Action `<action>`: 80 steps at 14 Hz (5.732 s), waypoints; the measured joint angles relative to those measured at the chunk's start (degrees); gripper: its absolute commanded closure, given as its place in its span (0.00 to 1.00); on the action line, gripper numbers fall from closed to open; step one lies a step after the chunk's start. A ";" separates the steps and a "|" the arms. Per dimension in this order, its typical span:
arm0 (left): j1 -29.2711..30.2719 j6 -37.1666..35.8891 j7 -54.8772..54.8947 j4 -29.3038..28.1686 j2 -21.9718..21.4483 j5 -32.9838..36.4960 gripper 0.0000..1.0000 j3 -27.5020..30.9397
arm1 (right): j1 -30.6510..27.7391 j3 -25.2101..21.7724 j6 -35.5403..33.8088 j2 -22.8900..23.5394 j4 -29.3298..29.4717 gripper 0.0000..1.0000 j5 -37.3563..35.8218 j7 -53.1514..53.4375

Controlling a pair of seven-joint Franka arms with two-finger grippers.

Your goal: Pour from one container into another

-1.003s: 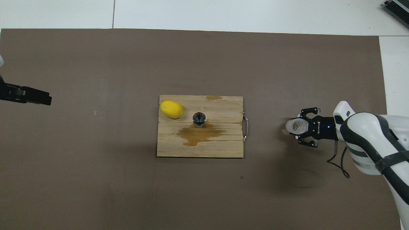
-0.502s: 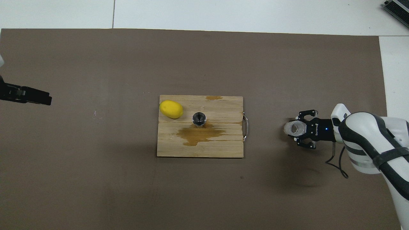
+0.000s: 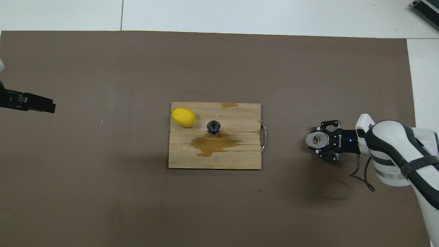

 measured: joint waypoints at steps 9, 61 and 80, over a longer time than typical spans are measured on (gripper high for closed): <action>0.00 0.00 0.00 0.00 0.00 0.00 0.00 -0.01 | 0.15 0.24 -0.09 -0.94 0.56 0.00 0.33 -0.15; -1.39 1.52 1.74 1.20 -0.06 1.88 0.00 0.38 | 10.09 1.41 -23.47 -15.35 33.08 0.00 -55.86 140.30; -1.44 1.05 -0.84 1.15 0.20 1.83 0.00 0.17 | 10.31 0.98 -37.71 -12.22 38.73 0.00 -56.12 148.08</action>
